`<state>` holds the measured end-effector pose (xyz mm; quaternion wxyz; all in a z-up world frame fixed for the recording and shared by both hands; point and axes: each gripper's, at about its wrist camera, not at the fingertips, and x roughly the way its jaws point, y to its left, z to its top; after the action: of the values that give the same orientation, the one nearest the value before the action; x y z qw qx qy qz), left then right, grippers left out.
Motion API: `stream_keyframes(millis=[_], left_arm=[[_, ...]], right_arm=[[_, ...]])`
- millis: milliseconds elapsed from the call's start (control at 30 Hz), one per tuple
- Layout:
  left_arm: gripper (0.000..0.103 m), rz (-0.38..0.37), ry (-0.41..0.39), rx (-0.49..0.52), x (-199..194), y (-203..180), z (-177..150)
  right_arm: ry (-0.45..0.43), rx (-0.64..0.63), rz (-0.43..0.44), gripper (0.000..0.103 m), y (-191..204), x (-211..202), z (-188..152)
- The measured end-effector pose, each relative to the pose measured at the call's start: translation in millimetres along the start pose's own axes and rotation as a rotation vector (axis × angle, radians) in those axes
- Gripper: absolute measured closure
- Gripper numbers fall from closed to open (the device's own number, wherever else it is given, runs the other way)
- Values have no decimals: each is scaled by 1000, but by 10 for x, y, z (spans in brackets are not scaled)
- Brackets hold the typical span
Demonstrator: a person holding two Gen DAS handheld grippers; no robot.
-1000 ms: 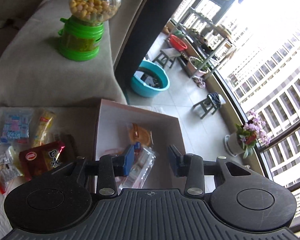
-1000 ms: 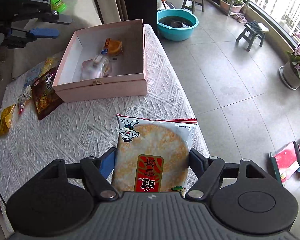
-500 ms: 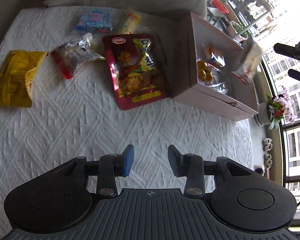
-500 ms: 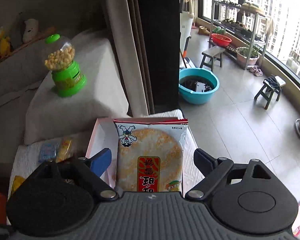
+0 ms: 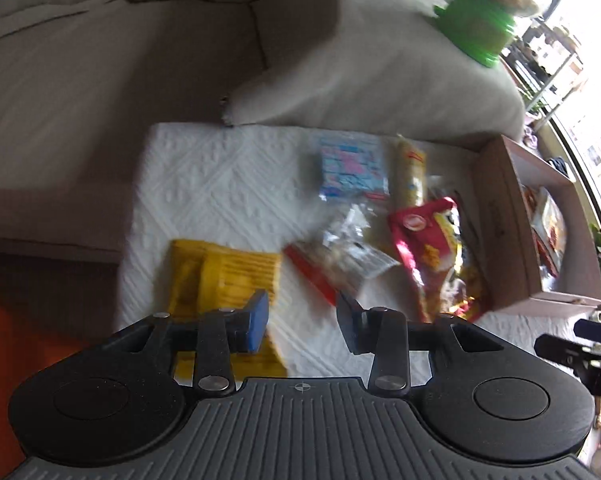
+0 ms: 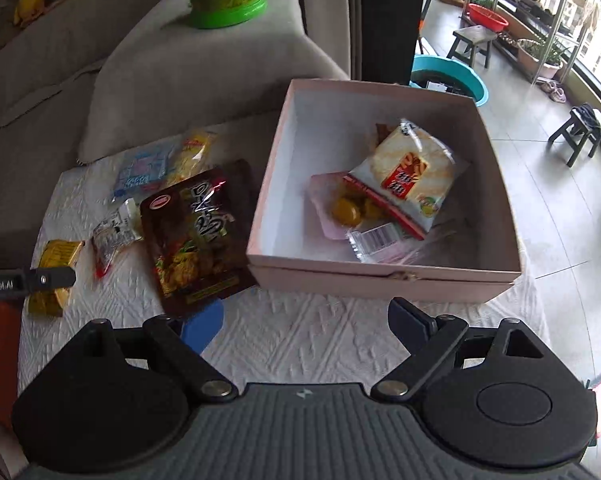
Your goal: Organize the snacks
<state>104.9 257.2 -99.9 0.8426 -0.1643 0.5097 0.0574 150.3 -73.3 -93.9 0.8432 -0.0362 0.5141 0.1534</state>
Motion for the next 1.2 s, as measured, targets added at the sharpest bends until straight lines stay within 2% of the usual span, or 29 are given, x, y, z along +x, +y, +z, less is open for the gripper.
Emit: stream_keyframes(millis=[167,300,467,567,633,667,700,733,800,867,1000,1033,1067,1100,1200], left_arm=[[61,14,35,-37,0,434,53],[61,4,45,-80,5,658,20],[61,-82,83,-85,34,825,-50],[61,-115,93,-79,34,894,-93],[61,-127,98,-92,39,965,-114],[61,-131,100,-101,42,1008,-118],[61,-136,99,-111,41,1052,-120],[61,-138,97,-119,29,1088,-118],[61,-144,95,-123,19,1126,-101],[61,-155,100,-107,23,1120,-78],[61,-171,102,-72,65,1024,-43],[61,-173,101,-65,75,993,-32],[61,-172,97,-60,80,959,-19],[61,-169,86,-51,71,919,-4],[61,-185,46,-16,-19,763,23]], right_arm=[[11,-93,91,13,703,182,149],[-19,-96,124,13,1100,430,476],[-34,-106,47,13,1436,1019,1066],[-51,-189,-20,13,1672,1320,1262],[-32,-225,-44,13,1810,1510,1308],[-3,-231,-40,14,1854,1587,1306],[25,-227,-34,21,1878,1639,1283],[10,-195,-29,21,1873,1604,1246],[36,-198,1,35,1886,1523,1162],[45,-227,13,41,1887,1384,1020],[46,-276,28,46,1818,1043,648],[58,-269,37,47,1760,961,559],[70,-254,50,52,1716,889,469],[93,-229,71,66,1640,817,378],[107,-167,57,71,1465,595,100]])
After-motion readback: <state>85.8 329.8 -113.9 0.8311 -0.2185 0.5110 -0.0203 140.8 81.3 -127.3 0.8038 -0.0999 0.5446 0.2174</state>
